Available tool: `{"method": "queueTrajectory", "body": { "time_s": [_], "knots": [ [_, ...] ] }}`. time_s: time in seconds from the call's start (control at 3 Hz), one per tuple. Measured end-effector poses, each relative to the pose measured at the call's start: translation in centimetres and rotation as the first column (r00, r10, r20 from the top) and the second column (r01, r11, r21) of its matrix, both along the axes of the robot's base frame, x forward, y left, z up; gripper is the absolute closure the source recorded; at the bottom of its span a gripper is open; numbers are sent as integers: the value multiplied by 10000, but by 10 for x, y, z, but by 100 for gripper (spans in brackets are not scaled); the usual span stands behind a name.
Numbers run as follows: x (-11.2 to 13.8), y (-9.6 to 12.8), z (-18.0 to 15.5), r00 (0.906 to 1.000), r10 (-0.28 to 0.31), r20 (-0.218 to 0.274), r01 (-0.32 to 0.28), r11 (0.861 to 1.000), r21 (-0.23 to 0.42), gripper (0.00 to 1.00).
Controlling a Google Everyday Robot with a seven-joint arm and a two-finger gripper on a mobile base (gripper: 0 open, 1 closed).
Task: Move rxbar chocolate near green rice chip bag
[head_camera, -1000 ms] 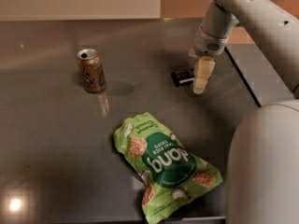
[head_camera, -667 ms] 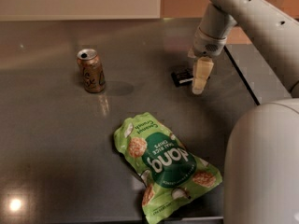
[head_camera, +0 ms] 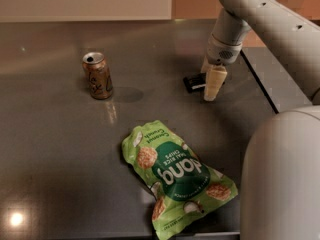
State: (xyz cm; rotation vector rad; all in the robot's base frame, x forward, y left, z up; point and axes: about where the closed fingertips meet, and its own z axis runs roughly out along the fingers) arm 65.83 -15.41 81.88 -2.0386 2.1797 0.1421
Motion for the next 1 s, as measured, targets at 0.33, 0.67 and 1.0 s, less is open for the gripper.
{"method": "queueTrajectory", "body": {
  "time_s": [0.33, 0.67, 1.0],
  "knots": [
    [0, -1, 1, 10000, -24, 19, 24, 10000, -30, 59],
    [0, -1, 8, 10000, -23, 20, 23, 10000, -31, 82],
    [0, -1, 9, 10000, -24, 22, 24, 10000, -31, 100]
  ]
}}
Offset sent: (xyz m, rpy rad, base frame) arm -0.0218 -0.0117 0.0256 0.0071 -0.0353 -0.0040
